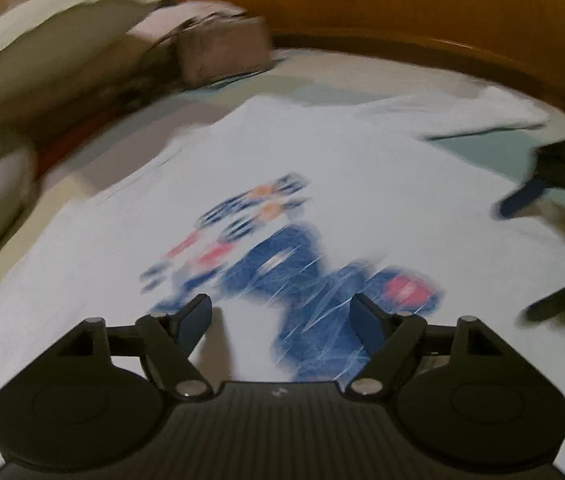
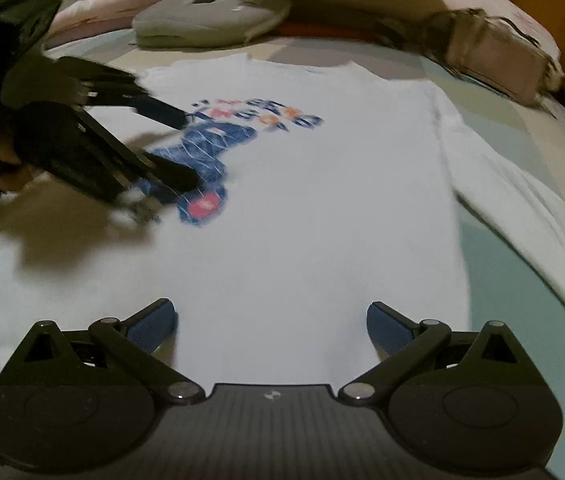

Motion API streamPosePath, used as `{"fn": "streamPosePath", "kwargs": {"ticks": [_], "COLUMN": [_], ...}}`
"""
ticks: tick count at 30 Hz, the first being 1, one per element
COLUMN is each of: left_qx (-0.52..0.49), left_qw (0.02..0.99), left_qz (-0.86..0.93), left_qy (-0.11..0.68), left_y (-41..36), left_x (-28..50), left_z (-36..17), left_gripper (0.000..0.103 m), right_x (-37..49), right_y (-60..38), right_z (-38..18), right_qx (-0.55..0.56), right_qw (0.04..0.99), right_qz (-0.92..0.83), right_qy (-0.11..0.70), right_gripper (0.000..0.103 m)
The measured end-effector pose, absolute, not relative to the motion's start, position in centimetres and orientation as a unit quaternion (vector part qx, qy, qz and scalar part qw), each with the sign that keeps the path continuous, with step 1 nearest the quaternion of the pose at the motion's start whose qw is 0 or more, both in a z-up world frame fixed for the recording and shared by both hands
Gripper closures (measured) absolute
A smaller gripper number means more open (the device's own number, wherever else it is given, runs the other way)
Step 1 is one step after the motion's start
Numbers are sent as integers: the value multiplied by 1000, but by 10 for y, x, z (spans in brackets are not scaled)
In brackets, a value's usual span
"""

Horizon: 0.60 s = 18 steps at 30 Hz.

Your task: Fold clothes

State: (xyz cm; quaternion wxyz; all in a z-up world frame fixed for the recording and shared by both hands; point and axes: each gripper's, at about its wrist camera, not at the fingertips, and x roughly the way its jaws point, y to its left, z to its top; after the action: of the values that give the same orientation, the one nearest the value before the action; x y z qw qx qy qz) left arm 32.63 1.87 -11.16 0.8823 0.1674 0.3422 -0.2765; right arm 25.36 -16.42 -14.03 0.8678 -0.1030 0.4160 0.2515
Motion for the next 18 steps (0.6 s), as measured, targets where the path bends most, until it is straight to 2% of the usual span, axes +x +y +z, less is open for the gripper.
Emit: {"fn": "streamPosePath", "kwargs": {"ticks": [3, 6, 12, 18], "left_qx": [122, 123, 160, 162], "left_qw": [886, 890, 894, 899], "left_qz": [-249, -226, -233, -270], "left_qy": [371, 376, 348, 304], "left_y": [50, 56, 25, -11], "left_x": [324, 315, 294, 276], "left_z": [-113, -110, -89, -68], "left_gripper": [20, 21, 23, 22], "right_x": [239, 238, 250, 254], "right_y": [-178, -181, -199, -265], "right_z": [-141, -138, -117, -106], "right_qx": [-102, -97, -44, 30], "right_qw": [866, 863, 882, 911], "right_qz": [261, 263, 233, 144], "right_qy": [414, 420, 406, 385], "right_gripper": [0, 0, 0, 0]}}
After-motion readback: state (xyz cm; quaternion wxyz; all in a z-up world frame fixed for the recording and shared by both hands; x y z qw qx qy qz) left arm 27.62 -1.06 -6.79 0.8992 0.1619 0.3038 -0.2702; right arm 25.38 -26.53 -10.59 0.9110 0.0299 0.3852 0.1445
